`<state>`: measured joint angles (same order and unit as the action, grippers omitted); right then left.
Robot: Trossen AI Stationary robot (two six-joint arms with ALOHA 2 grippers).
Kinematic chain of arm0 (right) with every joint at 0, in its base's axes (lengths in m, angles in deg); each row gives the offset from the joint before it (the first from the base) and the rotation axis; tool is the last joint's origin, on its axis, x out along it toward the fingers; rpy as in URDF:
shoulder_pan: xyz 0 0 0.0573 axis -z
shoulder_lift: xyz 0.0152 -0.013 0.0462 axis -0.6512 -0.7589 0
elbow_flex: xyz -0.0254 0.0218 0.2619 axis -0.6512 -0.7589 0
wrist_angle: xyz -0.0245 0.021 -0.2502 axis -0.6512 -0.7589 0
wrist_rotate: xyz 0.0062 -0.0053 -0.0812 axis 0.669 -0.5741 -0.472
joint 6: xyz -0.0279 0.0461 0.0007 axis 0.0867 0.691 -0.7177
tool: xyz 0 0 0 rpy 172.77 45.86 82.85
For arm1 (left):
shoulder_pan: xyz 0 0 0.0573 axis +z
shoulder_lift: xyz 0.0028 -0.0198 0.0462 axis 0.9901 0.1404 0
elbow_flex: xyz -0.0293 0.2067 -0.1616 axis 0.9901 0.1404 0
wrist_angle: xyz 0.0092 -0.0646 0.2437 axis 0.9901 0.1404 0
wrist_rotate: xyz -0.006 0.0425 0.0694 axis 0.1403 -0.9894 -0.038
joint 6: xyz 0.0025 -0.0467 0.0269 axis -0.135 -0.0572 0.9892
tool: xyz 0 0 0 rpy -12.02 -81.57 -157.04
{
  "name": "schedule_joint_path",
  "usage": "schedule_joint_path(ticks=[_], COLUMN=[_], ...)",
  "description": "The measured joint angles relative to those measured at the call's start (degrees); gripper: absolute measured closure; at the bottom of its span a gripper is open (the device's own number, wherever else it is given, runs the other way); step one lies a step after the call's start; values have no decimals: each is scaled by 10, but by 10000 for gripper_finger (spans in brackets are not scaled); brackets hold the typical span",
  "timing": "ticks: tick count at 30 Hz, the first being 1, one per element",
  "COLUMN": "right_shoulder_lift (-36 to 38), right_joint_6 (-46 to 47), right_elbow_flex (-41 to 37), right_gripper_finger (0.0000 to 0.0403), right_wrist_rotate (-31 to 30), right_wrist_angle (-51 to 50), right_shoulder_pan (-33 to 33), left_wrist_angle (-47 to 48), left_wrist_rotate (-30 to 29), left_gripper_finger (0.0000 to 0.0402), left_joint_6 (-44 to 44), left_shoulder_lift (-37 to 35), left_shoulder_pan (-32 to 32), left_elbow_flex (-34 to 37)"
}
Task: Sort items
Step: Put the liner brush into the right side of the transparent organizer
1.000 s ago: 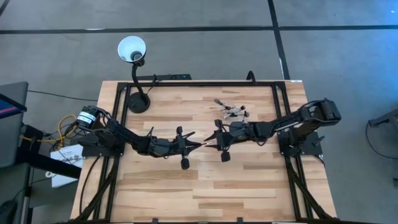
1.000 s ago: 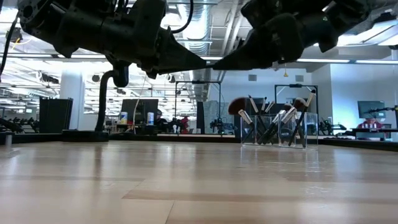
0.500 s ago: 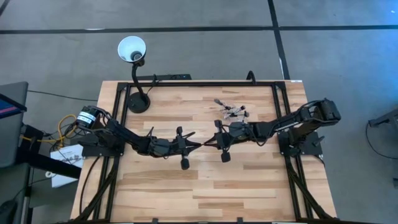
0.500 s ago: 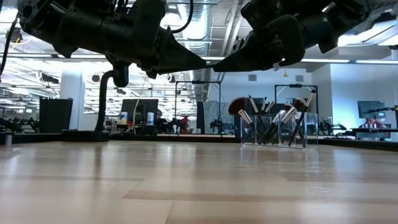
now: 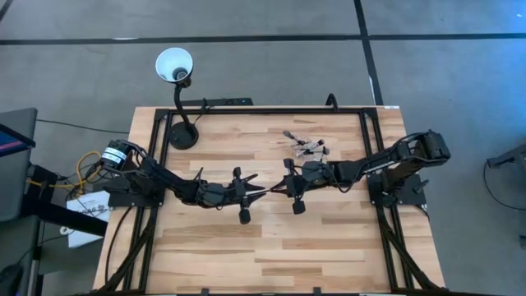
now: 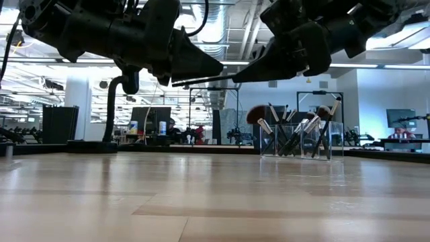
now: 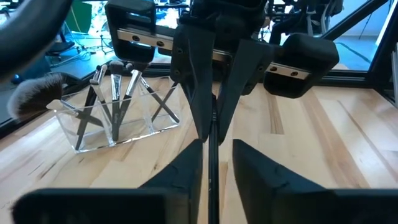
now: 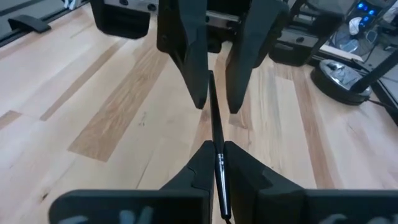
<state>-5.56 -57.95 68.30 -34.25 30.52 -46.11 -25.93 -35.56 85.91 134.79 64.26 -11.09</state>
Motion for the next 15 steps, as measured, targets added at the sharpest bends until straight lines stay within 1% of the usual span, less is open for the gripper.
schedule_joint_path(ticks=[5,9,11,15], right_shoulder_lift=[2,17,31,74], right_joint_6=[-2,-2,-1,23], right_elbow_flex=[0,0,13,73], right_gripper_finger=[395,392,386,385], right_wrist_rotate=[0,-15,-38,-98], right_wrist_angle=[-11,-48,-97,-270], right_shoulder_pan=[0,0,-2,-12], left_wrist_angle=[0,0,0,0], left_wrist_rotate=[0,0,0,0], left_gripper_finger=[287,275,275,279], left_joint_6=[-9,-9,-9,-9], left_shoulder_lift=[0,0,0,0], left_shoulder_pan=[0,0,0,1], left_elbow_flex=[0,0,0,0])
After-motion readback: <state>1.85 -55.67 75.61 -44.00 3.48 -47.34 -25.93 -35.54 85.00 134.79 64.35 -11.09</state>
